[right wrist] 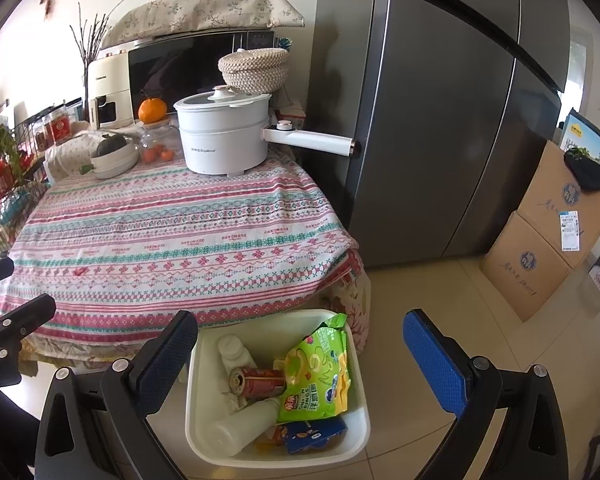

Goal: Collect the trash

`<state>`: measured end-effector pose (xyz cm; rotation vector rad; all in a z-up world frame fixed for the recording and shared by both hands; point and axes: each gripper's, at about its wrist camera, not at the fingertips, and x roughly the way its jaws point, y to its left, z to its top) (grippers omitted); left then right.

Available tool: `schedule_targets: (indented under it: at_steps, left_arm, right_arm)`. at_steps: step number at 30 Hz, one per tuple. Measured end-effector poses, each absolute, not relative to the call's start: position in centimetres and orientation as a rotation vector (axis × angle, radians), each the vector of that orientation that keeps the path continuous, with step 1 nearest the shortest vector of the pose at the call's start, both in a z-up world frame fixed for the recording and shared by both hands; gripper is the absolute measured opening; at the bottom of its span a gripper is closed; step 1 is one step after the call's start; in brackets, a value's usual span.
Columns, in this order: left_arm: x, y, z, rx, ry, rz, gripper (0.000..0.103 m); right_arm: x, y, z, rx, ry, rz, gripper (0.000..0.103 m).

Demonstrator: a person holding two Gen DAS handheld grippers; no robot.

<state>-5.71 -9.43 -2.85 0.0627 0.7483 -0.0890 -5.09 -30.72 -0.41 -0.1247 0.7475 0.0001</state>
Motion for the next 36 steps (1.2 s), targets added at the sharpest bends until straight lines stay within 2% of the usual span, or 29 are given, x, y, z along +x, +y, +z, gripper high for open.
schedule_targets:
  at_steps: [36]
  left_arm:
    - [-5.3, -6.9, -1.9, -0.004, 0.770, -0.021, 0.102]
  right_arm:
    - [-4.0, -27.6, 1.5, -0.131, 0.693, 0.040, 0.103]
